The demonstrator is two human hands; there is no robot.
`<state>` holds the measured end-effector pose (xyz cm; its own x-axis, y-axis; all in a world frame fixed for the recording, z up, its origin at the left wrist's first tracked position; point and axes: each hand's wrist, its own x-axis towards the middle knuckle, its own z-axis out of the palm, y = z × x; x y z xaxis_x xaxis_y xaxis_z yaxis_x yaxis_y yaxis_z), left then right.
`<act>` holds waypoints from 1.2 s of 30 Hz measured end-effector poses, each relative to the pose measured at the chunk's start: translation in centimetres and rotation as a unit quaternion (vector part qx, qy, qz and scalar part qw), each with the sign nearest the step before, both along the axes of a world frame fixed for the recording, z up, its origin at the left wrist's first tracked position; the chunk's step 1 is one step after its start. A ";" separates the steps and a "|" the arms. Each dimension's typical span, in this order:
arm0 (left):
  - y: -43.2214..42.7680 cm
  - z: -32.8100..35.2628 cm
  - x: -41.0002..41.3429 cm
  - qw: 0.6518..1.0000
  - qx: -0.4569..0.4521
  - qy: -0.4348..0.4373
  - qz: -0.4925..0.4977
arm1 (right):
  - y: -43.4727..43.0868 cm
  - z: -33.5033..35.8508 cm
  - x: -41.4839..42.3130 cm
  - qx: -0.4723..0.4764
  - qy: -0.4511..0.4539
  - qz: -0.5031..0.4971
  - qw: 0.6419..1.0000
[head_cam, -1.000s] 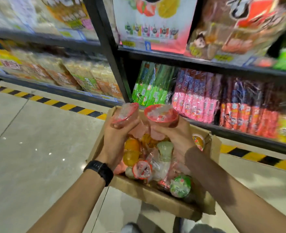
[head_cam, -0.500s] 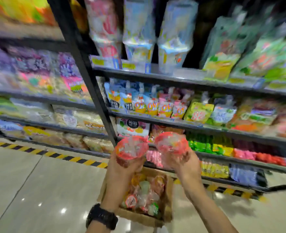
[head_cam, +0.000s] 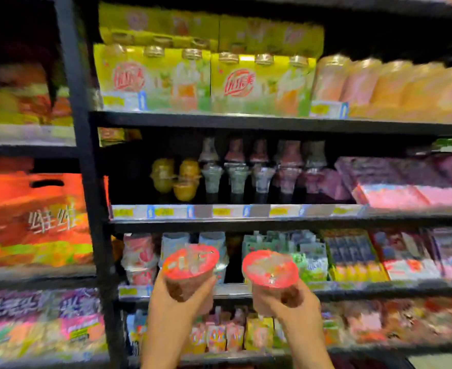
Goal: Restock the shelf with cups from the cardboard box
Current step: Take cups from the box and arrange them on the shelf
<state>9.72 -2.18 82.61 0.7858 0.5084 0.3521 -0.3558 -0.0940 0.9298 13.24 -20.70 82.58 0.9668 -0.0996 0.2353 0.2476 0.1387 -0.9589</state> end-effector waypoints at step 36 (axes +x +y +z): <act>-12.9 15.4 21.3 0.991 0.116 -0.002 0.073 | -13.7 16.1 25.6 -0.028 -0.097 0.097 0.990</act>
